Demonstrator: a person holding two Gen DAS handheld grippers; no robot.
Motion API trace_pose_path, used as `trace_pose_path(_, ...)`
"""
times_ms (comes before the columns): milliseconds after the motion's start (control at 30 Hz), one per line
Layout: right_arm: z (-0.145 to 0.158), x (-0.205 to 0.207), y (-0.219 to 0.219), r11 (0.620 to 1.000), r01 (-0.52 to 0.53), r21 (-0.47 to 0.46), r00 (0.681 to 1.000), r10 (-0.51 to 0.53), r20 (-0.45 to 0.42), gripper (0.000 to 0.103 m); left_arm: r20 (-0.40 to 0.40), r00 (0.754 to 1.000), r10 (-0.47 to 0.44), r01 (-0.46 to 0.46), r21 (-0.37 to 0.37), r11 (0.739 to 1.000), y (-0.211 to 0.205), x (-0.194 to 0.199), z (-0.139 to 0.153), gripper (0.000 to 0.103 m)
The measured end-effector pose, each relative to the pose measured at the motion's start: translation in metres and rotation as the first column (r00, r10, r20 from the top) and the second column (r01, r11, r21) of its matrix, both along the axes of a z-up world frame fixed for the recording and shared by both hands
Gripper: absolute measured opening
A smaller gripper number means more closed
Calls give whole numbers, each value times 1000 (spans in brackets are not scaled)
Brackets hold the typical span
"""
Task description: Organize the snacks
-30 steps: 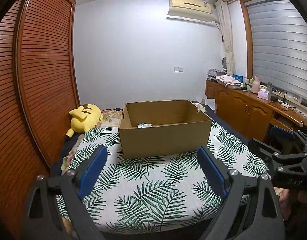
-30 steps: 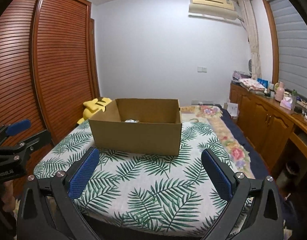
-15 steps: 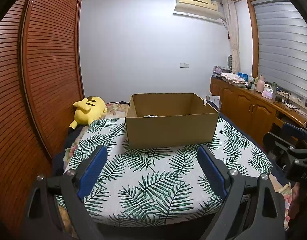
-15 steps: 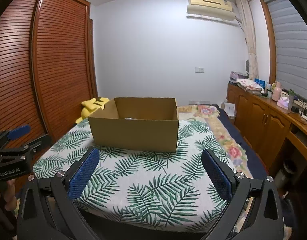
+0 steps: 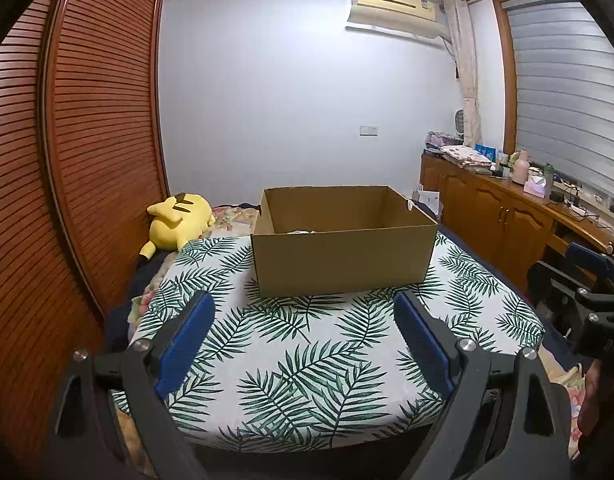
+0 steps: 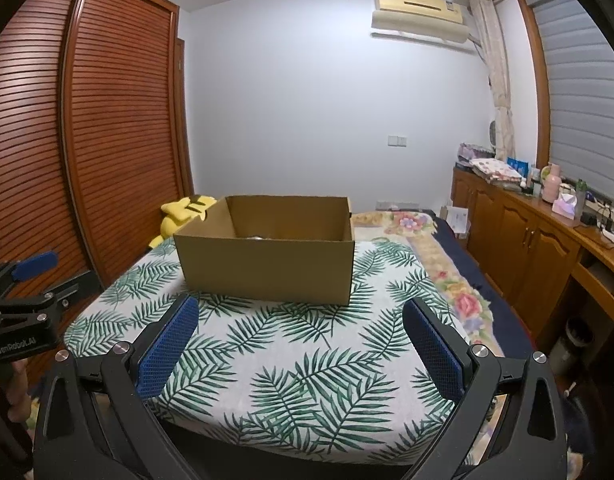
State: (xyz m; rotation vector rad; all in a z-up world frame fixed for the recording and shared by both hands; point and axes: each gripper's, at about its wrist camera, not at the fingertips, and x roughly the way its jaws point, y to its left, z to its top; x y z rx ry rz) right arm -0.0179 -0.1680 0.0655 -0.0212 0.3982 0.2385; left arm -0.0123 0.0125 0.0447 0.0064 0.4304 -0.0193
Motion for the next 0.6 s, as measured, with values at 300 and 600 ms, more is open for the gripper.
trace_pose_path(300, 0, 0, 0, 1000, 3, -1, 1000, -3, 0, 103, -2, 1000, -1, 1, -2, 1000, 0, -1, 1, 92)
trace_pose_path(600, 0, 0, 1, 1000, 1, 1, 1000, -1, -1, 103, 0, 1000, -4, 4, -3, 1000, 0, -1, 1, 92)
